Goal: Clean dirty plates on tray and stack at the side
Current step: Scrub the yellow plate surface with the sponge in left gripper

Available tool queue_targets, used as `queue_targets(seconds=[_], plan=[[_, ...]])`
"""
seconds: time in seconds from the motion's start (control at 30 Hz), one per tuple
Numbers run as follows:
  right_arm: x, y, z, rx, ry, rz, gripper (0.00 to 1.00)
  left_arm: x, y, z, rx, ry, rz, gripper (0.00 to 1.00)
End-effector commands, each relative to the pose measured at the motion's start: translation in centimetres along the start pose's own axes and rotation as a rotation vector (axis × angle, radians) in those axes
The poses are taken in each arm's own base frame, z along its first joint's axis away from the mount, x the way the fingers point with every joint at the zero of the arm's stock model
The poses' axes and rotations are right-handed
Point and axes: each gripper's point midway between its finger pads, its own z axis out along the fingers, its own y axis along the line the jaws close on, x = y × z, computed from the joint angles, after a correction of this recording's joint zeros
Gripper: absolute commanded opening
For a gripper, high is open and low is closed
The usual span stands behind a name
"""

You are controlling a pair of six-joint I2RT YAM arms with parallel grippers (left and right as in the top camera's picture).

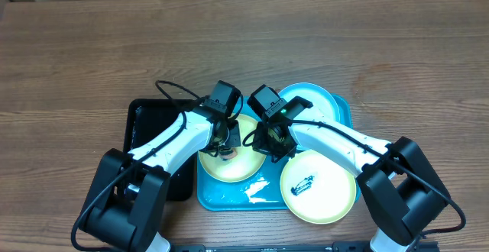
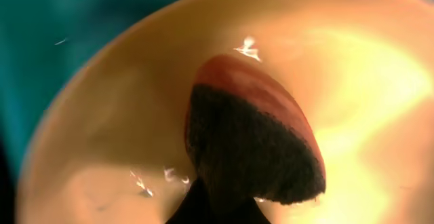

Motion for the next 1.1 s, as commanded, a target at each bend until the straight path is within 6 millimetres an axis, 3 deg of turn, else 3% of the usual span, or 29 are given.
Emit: queue_targets(seconds=[0.0,0.13,0.4,0.5,0.83,0.93,1.07], plan=[[-0.7,0.7,-0.9,-0.03,-0.03,0.01,0.04,3.3,6.1,2.2,-0.267,0.078,-0.092,0.04],[-0.8,0.9,-0.9,-0.035,-0.033,0.009,0.04,4.0,4.4,2.5,-0.164,0.14,0.014,0.04],[-0.9,1.1,-0.9,-0.044,-0.039,0.003,0.04,4.8,-4.5,1.8,0.325,0.191,0.283,0.04],[-0.9,1.0,-0.9,-0.043,-0.039,0.003,0.04,4.9,-6.4,1.0,0.444,0.195,0.329,0.04],[-0.9,1.0,-0.9,-0.042,-0.037,0.004,0.04,5.7,-8.2,-0.3,0.581,0.202,0.45,0.04],[-0.9,1.0,-0.9,-0.042,-0.037,0.004,0.04,5.1,-6.8,0.5,0.485,0.205,0.359,0.04],[-0.9,1.0,-0.9,-0.042,-0.037,0.004,0.04,3.9,-3.4,1.9,0.279,0.182,0.213,0.04]])
